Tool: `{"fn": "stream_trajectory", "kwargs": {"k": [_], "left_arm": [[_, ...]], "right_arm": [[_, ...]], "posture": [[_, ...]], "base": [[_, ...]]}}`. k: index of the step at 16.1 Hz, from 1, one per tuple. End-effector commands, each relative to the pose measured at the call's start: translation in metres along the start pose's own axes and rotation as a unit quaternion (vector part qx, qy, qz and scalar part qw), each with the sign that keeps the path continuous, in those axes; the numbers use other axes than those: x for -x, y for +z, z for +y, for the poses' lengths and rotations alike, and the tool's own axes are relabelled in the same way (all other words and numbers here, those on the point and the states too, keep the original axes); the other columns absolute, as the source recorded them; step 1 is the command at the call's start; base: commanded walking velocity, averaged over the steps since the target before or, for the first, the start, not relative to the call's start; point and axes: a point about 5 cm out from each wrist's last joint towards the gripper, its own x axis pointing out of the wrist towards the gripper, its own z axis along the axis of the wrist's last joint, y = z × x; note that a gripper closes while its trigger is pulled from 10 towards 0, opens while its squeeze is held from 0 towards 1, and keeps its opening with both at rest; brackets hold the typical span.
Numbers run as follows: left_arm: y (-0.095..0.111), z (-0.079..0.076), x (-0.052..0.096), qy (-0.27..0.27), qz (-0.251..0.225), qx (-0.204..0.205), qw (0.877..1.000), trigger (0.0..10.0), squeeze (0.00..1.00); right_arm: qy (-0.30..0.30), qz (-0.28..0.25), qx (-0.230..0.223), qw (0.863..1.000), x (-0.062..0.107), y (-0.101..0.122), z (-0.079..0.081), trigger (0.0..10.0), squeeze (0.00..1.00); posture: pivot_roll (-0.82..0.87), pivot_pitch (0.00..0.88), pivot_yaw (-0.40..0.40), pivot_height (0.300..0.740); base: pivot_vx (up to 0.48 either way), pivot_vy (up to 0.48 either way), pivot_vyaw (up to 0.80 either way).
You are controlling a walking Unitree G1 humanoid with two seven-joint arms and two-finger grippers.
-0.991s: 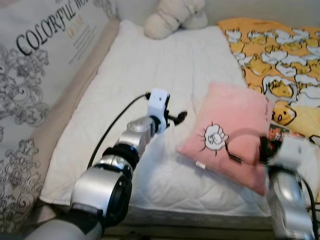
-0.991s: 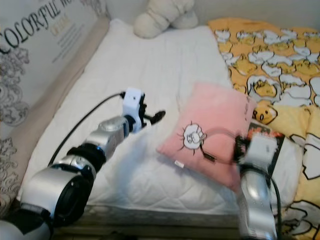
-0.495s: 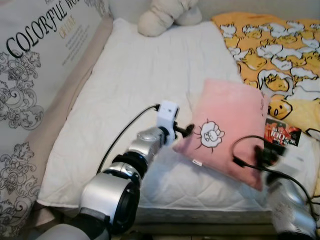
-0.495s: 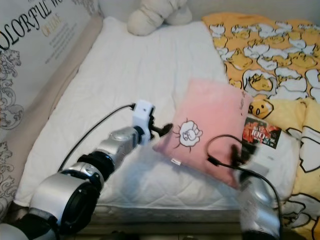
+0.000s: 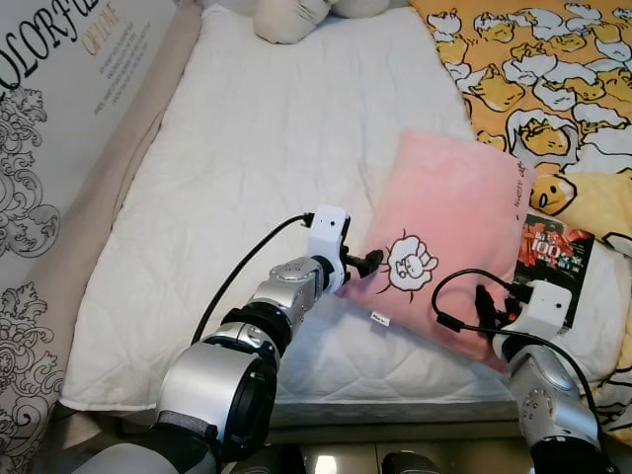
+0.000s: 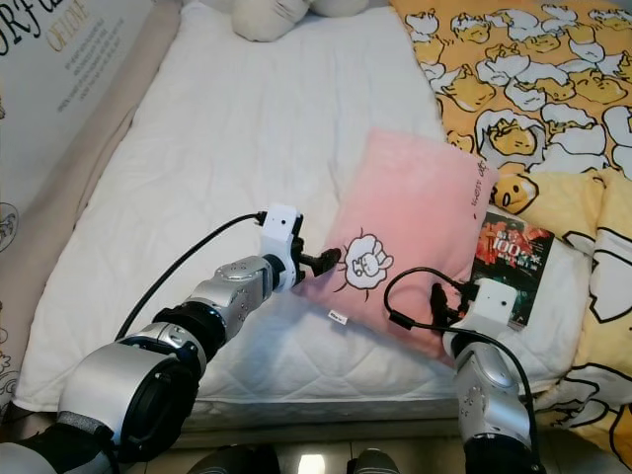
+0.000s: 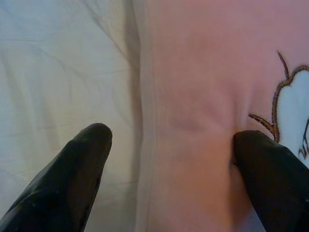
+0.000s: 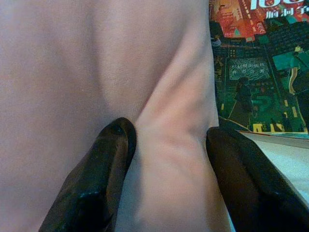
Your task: Clean up the room
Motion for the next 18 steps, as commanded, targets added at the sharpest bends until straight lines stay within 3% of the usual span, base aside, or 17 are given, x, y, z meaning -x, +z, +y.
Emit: {"fn": "stream_trajectory", "kwargs": {"k": [1, 2, 3, 5, 6, 8, 9, 10, 11, 12, 13, 14, 15, 16, 18], "left_arm": [[-0.025, -0.070, -0.015, -0.082, 0.028, 0.032, 0.996, 10.0, 0.00], [-0.025, -0.078, -0.015, -0.102, 0.025, 0.034, 0.994, 10.0, 0.00], [-0.017, -0.094, -0.017, -0.154, 0.007, -0.006, 0.988, 10.0, 0.00], [-0.008, -0.088, -0.016, -0.139, -0.018, -0.077, 0.987, 10.0, 0.00], [0.007, -0.067, -0.013, -0.076, -0.077, -0.111, 0.988, 10.0, 0.00], [0.018, -0.042, -0.004, -0.041, -0.141, -0.111, 0.983, 10.0, 0.00], [0.018, -0.036, 0.000, -0.046, -0.151, -0.098, 0.983, 10.0, 0.00], [0.011, -0.028, 0.005, -0.073, -0.143, -0.044, 0.986, 10.0, 0.00], [0.007, -0.028, 0.007, -0.093, -0.129, -0.018, 0.987, 10.0, 0.00], [0.000, -0.031, 0.006, -0.130, -0.088, 0.042, 0.987, 10.0, 0.00], [-0.002, -0.037, 0.006, -0.174, -0.061, 0.140, 0.973, 10.0, 0.00], [-0.012, -0.035, 0.003, -0.161, -0.036, 0.120, 0.979, 10.0, 0.00], [-0.023, -0.035, 0.001, -0.140, -0.016, 0.073, 0.987, 10.0, 0.00], [-0.027, -0.038, 0.000, -0.138, -0.008, 0.057, 0.989, 10.0, 0.00], [-0.030, -0.052, -0.006, -0.111, 0.007, -0.016, 0.994, 10.0, 0.00]], "right_arm": [[0.010, 0.030, 0.001, 1.000, 0.000, -0.012, 0.004, 10.0, 0.00], [0.013, 0.031, 0.001, 0.999, -0.001, -0.012, 0.005, 10.0, 0.00], [0.020, 0.036, 0.002, 0.999, -0.005, -0.014, 0.009, 10.0, 0.00], [0.023, 0.037, 0.003, 0.999, -0.006, -0.016, 0.012, 10.0, 0.00], [0.027, 0.036, 0.000, 0.999, -0.007, -0.017, 0.017, 10.0, 0.00], [0.035, 0.032, -0.003, 0.999, -0.007, -0.018, 0.024, 10.0, 0.00], [0.037, 0.029, -0.004, 0.999, -0.007, -0.018, 0.026, 10.0, 0.00], [0.045, 0.024, -0.002, 0.999, -0.006, -0.019, 0.029, 10.0, 0.00], [0.047, 0.023, -0.001, 0.999, -0.005, -0.020, 0.031, 10.0, 0.00], [0.050, 0.023, -0.002, 0.998, -0.004, -0.021, 0.032, 10.0, 0.00], [0.051, 0.024, -0.002, 0.998, -0.004, -0.022, 0.033, 10.0, 0.00], [0.052, 0.024, -0.003, 0.998, -0.005, -0.022, 0.034, 10.0, 0.00], [0.058, 0.022, -0.002, 0.998, -0.007, -0.021, 0.039, 10.0, 0.00], [0.062, 0.020, 0.000, 0.998, -0.007, -0.019, 0.042, 10.0, 0.00], [0.077, 0.016, 0.004, 0.997, -0.009, -0.016, 0.050, 10.0, 0.00]], "posture": [[-0.19, 0.150, 0.094, 0.740], [-0.19, 0.150, 0.089, 0.740], [-0.18, 0.143, 0.090, 0.740], [-0.17, 0.142, 0.093, 0.740], [-0.16, 0.128, 0.096, 0.740], [-0.13, 0.107, 0.097, 0.740], [-0.12, 0.102, 0.095, 0.740], [-0.11, 0.092, 0.093, 0.740], [-0.10, 0.084, 0.092, 0.740], [-0.10, 0.079, 0.091, 0.740], [-0.09, 0.073, 0.088, 0.740], [-0.09, 0.069, 0.084, 0.740], [-0.10, 0.066, 0.083, 0.740], [-0.10, 0.068, 0.081, 0.740], [-0.11, 0.074, 0.076, 0.740]], "base": [[0.000, 0.000, 0.00], [0.000, 0.000, 0.00], [0.000, 0.000, 0.00], [0.000, 0.000, 0.00], [0.000, 0.000, 0.00], [0.000, 0.000, 0.00], [0.000, 0.000, 0.00], [0.000, 0.000, 0.00], [0.000, 0.000, 0.00], [0.000, 0.000, 0.00], [0.000, 0.000, 0.00], [0.000, 0.000, 0.00], [0.000, 0.000, 0.00], [0.000, 0.000, 0.00], [0.000, 0.000, 0.00]]}}
